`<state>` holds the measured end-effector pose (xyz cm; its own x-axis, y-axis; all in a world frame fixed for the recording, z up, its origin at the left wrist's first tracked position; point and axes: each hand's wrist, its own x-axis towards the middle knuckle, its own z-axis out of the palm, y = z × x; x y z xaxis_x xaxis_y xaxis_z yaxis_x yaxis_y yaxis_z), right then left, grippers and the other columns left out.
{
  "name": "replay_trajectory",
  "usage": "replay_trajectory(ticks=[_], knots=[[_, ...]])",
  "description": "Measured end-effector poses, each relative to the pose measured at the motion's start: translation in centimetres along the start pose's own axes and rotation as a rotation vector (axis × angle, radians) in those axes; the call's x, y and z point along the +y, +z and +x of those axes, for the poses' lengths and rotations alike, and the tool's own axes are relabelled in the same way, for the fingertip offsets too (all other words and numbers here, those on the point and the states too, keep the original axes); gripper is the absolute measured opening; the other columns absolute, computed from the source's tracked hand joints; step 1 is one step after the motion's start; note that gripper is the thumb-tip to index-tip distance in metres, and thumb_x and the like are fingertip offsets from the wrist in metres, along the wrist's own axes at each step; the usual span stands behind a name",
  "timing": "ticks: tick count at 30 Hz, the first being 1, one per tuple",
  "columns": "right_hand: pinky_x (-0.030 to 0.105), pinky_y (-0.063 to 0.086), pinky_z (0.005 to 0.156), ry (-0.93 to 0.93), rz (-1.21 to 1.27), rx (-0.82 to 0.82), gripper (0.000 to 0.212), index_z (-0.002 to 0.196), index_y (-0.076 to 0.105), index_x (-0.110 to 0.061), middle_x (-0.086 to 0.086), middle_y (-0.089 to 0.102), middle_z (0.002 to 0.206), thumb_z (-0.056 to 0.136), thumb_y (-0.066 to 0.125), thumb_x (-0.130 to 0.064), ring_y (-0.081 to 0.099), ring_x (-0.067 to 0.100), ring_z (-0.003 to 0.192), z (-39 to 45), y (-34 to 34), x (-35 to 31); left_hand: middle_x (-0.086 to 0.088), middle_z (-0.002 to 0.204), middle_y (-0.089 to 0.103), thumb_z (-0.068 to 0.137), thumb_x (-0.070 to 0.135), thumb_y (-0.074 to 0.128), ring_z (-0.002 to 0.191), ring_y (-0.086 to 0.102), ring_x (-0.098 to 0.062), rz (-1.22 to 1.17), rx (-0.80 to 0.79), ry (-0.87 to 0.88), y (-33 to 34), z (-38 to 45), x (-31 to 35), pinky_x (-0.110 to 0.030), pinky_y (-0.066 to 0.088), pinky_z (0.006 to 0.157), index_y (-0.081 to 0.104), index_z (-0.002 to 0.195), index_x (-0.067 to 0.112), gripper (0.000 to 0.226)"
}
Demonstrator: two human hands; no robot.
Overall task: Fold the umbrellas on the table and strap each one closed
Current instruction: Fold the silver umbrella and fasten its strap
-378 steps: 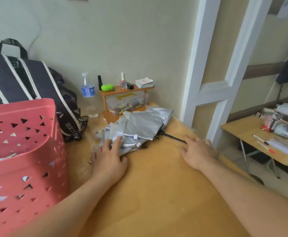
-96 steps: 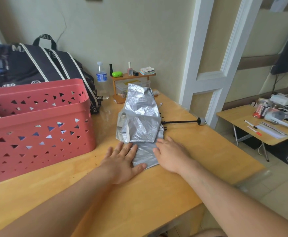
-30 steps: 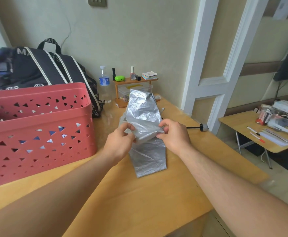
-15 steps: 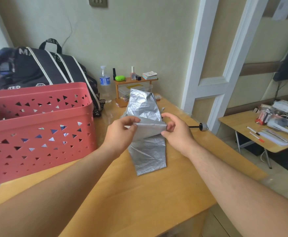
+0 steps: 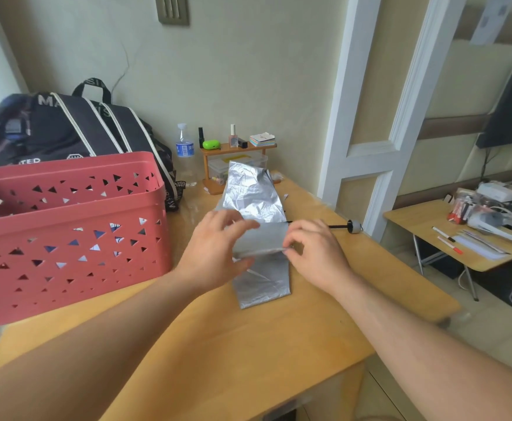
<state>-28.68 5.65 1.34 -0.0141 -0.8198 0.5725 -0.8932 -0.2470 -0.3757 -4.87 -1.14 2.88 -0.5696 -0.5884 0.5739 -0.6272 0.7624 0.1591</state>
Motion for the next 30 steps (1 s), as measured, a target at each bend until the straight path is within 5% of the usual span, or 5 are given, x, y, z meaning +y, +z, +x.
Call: replay_trajectory(ticks=[8, 18, 23, 26, 30], knots=[[0.033, 0.051, 0.091, -0.057, -0.010, -0.133, 0.015, 0.100, 0.078, -0.021, -0.013, 0.070, 0.100, 0.090, 0.075, -0.009, 0.053, 0.013, 0.102, -5.0, 2.6, 1.3, 0.018, 0.090, 0.070, 0.077, 0.035, 0.061, 0.094, 0.062, -0.013, 0.076, -0.273, 0.128, 1.9, -3.6, -0.1, -0.032, 0.045, 0.084, 0.072, 0.098, 0.038, 0.024], [0.040, 0.055, 0.075, -0.237, -0.082, -0.079, 0.017, 0.097, 0.080, -0.021, -0.008, 0.063, 0.091, 0.088, 0.076, -0.007, 0.056, 0.022, 0.098, -4.8, 2.9, 1.4, 0.004, 0.158, 0.043, 0.103, 0.037, 0.049, 0.142, 0.044, -0.023, -0.125, -0.399, -0.163, 5.4, 3.5, 2.7, -0.037, 0.040, 0.111, 0.047, 0.153, 0.026, 0.051], [0.036, 0.053, 0.081, -0.210, -0.045, -0.197, 0.021, 0.099, 0.081, -0.023, -0.009, 0.067, 0.093, 0.091, 0.068, -0.009, 0.054, 0.018, 0.097, -5.3, 3.1, 1.5, 0.001, 0.160, 0.038, 0.104, 0.055, 0.036, 0.145, 0.035, -0.028, 0.058, -0.562, -0.160, 8.5, 3.6, 1.7, -0.047, 0.033, 0.116, 0.040, 0.153, 0.024, 0.058], [0.030, 0.047, 0.093, -0.081, 0.025, -0.318, 0.030, 0.098, 0.082, -0.022, -0.010, 0.073, 0.097, 0.086, 0.059, -0.007, 0.050, 0.005, 0.091, -4.4, 2.7, 1.5, 0.003, 0.172, 0.013, 0.105, 0.063, 0.021, 0.157, 0.012, -0.023, 0.140, -0.666, -0.106, 9.5, 2.2, 1.1, -0.049, 0.017, 0.123, 0.021, 0.162, 0.028, 0.067], [0.029, 0.043, 0.101, 0.084, 0.018, -0.134, 0.028, 0.109, 0.079, -0.014, -0.001, 0.073, 0.113, 0.092, 0.058, -0.006, 0.060, 0.019, 0.108, -0.5, 3.5, 1.8, 0.007, 0.174, -0.007, 0.102, 0.068, 0.011, 0.159, -0.008, -0.017, 0.158, -0.720, -0.127, 10.1, 1.8, 1.1, -0.052, 0.001, 0.127, 0.000, 0.166, 0.031, 0.075]])
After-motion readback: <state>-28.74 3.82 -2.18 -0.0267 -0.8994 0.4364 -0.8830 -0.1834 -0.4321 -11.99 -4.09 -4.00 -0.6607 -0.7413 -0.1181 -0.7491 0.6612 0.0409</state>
